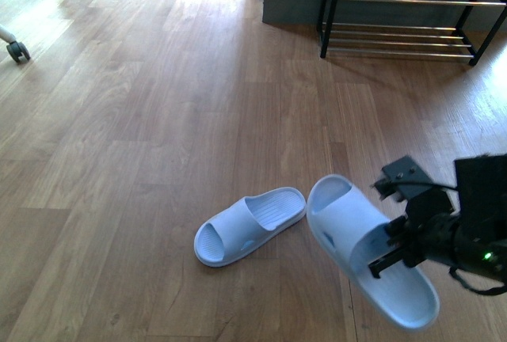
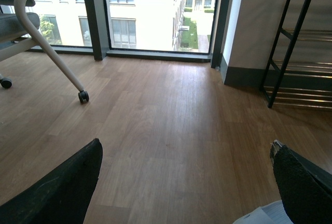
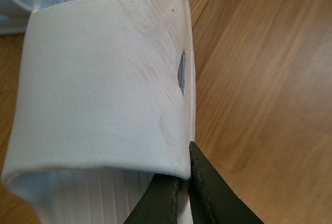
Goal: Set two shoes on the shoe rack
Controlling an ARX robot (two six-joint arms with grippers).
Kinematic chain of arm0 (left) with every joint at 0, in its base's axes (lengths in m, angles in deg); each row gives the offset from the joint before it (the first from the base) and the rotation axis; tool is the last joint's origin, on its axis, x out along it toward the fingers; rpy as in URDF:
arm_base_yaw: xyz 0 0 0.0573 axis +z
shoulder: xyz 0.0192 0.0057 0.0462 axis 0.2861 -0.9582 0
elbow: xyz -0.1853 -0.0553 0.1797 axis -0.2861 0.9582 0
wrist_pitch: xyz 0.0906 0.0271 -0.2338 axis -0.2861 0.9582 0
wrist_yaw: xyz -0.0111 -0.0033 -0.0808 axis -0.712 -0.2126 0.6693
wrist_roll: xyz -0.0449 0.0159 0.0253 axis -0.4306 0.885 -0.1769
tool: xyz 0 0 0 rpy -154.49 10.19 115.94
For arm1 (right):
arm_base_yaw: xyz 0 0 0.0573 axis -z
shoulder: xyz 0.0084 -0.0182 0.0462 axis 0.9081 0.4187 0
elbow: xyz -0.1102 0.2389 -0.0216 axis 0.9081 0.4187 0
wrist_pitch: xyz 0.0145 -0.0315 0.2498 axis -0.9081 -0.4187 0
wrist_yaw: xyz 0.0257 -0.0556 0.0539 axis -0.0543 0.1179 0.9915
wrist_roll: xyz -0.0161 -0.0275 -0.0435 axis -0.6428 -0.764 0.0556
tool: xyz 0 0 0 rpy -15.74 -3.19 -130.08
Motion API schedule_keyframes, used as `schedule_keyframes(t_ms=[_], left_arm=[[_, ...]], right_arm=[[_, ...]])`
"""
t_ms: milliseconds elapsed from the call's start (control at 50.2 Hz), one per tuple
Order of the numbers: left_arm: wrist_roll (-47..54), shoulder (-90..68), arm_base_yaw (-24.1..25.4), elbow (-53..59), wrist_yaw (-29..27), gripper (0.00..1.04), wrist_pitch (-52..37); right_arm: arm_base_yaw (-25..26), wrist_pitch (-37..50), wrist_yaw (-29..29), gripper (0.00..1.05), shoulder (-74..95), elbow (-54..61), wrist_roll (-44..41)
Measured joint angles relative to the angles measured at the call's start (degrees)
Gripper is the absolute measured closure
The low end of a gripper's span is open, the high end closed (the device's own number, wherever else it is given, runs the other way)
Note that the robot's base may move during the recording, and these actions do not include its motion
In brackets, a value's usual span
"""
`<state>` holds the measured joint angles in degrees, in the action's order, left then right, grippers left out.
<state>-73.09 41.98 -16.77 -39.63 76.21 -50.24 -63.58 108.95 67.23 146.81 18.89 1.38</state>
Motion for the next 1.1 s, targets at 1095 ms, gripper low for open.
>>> schedule_keyframes(t_ms=[1095], left_arm=[[0.0, 0.0, 0.0, 0.0, 0.0, 0.09, 0.0]], right_arm=[[31.1, -34.2, 28.2, 1.03, -102.4, 35.5, -20.7]])
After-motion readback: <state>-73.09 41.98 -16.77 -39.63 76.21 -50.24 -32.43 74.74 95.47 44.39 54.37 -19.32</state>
